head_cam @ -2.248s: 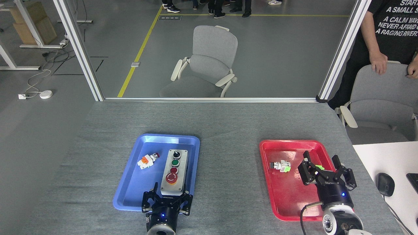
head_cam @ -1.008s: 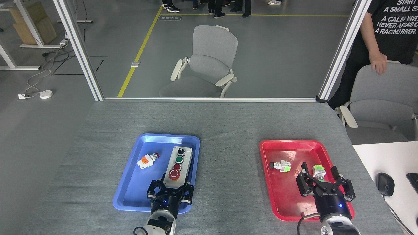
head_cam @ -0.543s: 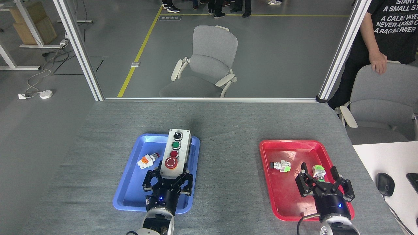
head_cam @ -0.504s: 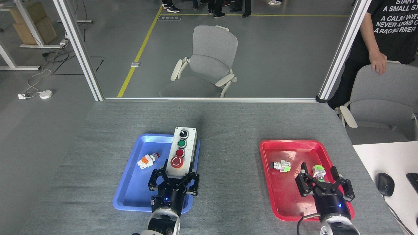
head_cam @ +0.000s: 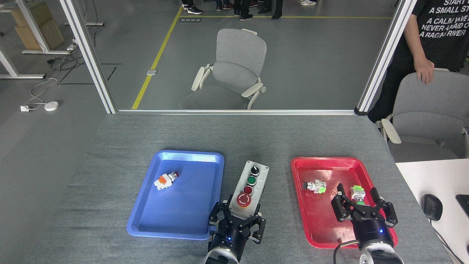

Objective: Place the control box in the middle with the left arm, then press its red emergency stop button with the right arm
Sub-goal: 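Lift and slide the control box off the blue tray toward the table middle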

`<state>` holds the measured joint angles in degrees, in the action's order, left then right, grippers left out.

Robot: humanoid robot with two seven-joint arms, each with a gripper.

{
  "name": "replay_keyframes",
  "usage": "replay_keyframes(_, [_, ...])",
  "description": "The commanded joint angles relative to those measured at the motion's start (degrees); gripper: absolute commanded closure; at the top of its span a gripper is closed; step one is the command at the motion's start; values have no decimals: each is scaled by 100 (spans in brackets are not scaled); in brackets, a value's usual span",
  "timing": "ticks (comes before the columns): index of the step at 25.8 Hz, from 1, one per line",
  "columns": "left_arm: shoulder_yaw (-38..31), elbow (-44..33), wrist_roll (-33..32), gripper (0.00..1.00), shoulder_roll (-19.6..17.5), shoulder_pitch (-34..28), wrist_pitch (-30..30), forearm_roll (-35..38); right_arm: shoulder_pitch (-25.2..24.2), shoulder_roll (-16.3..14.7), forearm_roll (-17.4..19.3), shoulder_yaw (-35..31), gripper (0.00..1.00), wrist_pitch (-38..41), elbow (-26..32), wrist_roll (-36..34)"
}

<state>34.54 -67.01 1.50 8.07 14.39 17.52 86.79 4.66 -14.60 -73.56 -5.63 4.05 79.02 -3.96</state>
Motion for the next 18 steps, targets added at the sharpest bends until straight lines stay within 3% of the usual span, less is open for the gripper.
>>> replay_keyframes(1, [316, 540, 0, 100, 2, 292, 33, -487, 0, 1, 0, -8, 2, 8, -1, 1])
replay_keyframes(18, [931, 1269, -457, 100, 11, 1171, -310, -997, -79, 1, 26, 27, 2, 44, 43, -8])
